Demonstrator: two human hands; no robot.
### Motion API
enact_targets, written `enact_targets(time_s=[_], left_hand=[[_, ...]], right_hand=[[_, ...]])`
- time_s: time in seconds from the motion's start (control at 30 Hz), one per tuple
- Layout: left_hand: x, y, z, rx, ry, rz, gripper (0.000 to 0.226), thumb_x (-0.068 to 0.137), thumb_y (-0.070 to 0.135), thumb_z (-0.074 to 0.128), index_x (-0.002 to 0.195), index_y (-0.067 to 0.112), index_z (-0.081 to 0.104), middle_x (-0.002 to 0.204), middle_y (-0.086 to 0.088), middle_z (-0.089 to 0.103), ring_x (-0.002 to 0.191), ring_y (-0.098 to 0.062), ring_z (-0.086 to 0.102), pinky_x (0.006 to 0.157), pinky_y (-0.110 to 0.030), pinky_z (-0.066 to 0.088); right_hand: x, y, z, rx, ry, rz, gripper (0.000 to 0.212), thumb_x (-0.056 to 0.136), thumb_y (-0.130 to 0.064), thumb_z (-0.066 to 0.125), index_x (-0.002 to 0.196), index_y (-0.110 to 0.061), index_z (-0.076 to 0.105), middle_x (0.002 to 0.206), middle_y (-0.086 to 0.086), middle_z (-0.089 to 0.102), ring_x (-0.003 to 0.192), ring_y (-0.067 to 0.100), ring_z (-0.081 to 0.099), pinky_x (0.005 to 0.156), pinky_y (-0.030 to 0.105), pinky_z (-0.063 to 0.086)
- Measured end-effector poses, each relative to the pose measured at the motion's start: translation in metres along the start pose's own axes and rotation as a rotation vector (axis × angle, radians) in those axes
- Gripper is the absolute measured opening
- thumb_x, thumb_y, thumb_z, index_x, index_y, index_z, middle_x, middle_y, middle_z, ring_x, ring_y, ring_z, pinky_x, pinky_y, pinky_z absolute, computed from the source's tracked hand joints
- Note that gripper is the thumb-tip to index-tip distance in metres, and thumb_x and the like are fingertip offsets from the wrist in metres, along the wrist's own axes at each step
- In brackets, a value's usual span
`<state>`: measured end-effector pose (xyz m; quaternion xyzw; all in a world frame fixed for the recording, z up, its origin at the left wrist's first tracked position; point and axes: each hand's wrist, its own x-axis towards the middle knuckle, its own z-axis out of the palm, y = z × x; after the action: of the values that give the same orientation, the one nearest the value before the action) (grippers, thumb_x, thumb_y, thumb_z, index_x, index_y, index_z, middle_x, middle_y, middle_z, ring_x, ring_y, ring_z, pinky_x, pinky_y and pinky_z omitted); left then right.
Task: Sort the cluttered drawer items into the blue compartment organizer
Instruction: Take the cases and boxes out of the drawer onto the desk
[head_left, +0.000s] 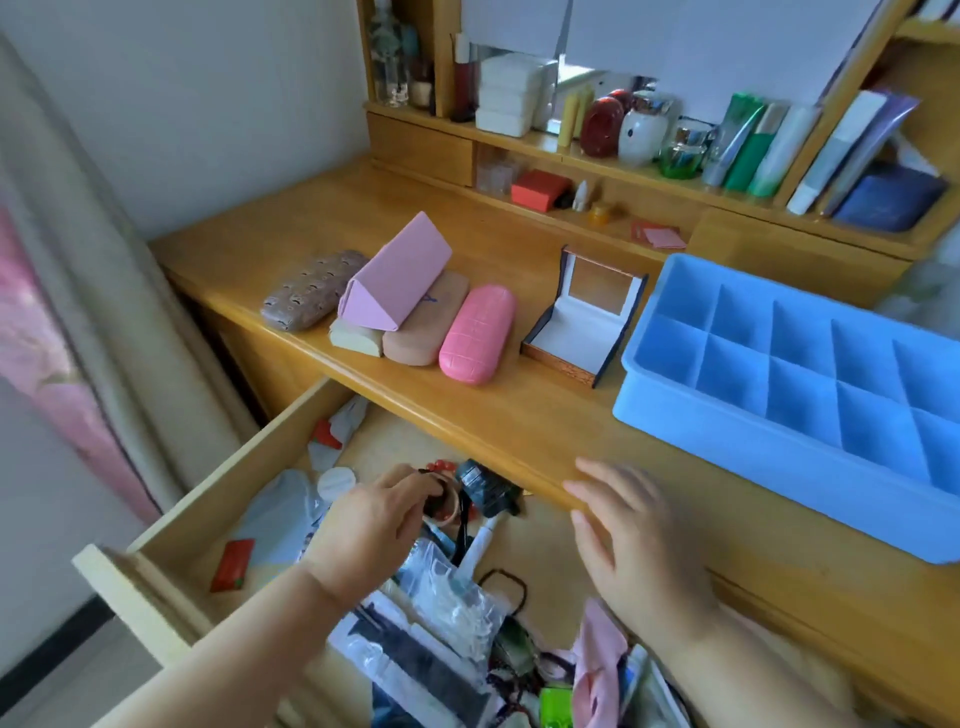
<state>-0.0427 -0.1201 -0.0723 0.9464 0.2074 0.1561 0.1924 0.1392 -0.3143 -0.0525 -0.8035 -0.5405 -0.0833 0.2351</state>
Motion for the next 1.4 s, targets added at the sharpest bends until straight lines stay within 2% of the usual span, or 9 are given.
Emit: enact_targets(time_s=[0.13,0.27,0.47,0.63,0.77,0.93,1.07,1.2,1.4], left_hand=[[-0.032,-0.049,0.007,0.024,-0.052,-0.312,0.027,0.095,0.011,0.047,0.111,0.018,0.067,0.11,0.003,0.066,0.091,-0.018,0.065,0.078,-0.032,0.052],[-0.03,-0.078,0.006,0.028,-0.018,-0.474,0.029,0.094,0.015,0.044,0.113,0.024,0.064,0.114,0.006,0.064,0.096,-0.013,0.062,0.077,-0.022,0.046],[-0.032,-0.102,0.012,-0.086,0.044,-0.587,0.029,0.092,0.012,0.045,0.109,0.026,0.064,0.106,0.005,0.064,0.078,-0.008,0.05,0.068,-0.022,0.038],[-0.03,-0.103,0.014,-0.143,-0.012,-0.589,0.033,0.091,0.012,0.044,0.115,0.027,0.061,0.11,0.003,0.062,0.085,-0.011,0.055,0.071,-0.025,0.044],[-0.029,-0.101,0.012,-0.154,-0.002,-0.595,0.034,0.091,0.01,0.044,0.117,0.025,0.059,0.115,0.002,0.06,0.092,-0.015,0.06,0.073,-0.026,0.045],[-0.031,-0.104,0.014,-0.174,0.006,-0.63,0.038,0.088,0.009,0.043,0.118,0.027,0.058,0.115,0.003,0.059,0.087,-0.013,0.054,0.07,-0.024,0.041],[-0.029,-0.104,0.016,-0.169,-0.037,-0.628,0.04,0.088,0.008,0.042,0.122,0.024,0.056,0.118,0.003,0.057,0.079,-0.012,0.051,0.061,-0.023,0.037],[-0.031,-0.104,0.017,-0.152,-0.044,-0.621,0.041,0.088,0.008,0.044,0.124,0.022,0.055,0.121,0.002,0.056,0.096,-0.015,0.058,0.072,-0.023,0.039],[-0.027,-0.096,0.015,-0.109,-0.111,-0.53,0.039,0.09,0.014,0.048,0.128,0.022,0.053,0.129,0.002,0.053,0.106,-0.016,0.057,0.083,-0.025,0.044]], right_hand=[[-0.029,-0.042,0.039,-0.007,-0.344,-0.247,0.028,0.086,-0.032,0.054,0.111,-0.029,0.067,0.122,-0.011,0.062,0.116,0.01,0.054,0.105,0.027,0.041],[-0.006,-0.043,0.085,0.089,-0.503,0.06,0.048,0.094,-0.039,0.05,0.141,-0.031,0.04,0.155,-0.01,0.024,0.141,0.015,0.023,0.112,0.025,0.014],[0.052,-0.025,0.137,0.023,-0.544,0.477,0.075,0.089,-0.058,0.046,0.15,-0.031,0.013,0.158,0.0,0.019,0.144,0.024,0.019,0.115,0.038,0.022],[0.031,-0.022,0.147,-0.04,-0.6,0.403,0.075,0.086,-0.068,0.038,0.147,-0.046,0.001,0.16,-0.007,-0.001,0.147,0.023,0.0,0.117,0.039,0.009],[0.008,-0.034,0.127,0.059,-0.687,0.231,0.066,0.088,-0.064,0.04,0.146,-0.047,0.013,0.155,-0.018,0.014,0.143,0.006,0.01,0.112,0.025,0.013],[0.023,-0.03,0.116,0.084,-0.231,0.36,0.03,0.092,-0.036,0.051,0.12,-0.029,0.061,0.126,-0.007,0.059,0.114,0.016,0.055,0.089,0.025,0.042],[0.053,-0.018,0.131,0.199,-0.523,0.678,0.04,0.095,-0.025,0.051,0.135,-0.029,0.049,0.144,0.001,0.042,0.128,0.025,0.043,0.098,0.029,0.036],[0.035,-0.028,0.128,0.133,-0.541,0.476,0.044,0.096,-0.01,0.046,0.139,-0.016,0.046,0.151,-0.002,0.033,0.138,0.017,0.031,0.11,0.023,0.02],[-0.014,-0.051,0.087,0.101,-0.319,0.329,0.014,0.076,-0.015,0.075,0.066,-0.023,0.07,0.073,-0.015,0.065,0.073,0.01,0.063,0.067,0.029,0.051]])
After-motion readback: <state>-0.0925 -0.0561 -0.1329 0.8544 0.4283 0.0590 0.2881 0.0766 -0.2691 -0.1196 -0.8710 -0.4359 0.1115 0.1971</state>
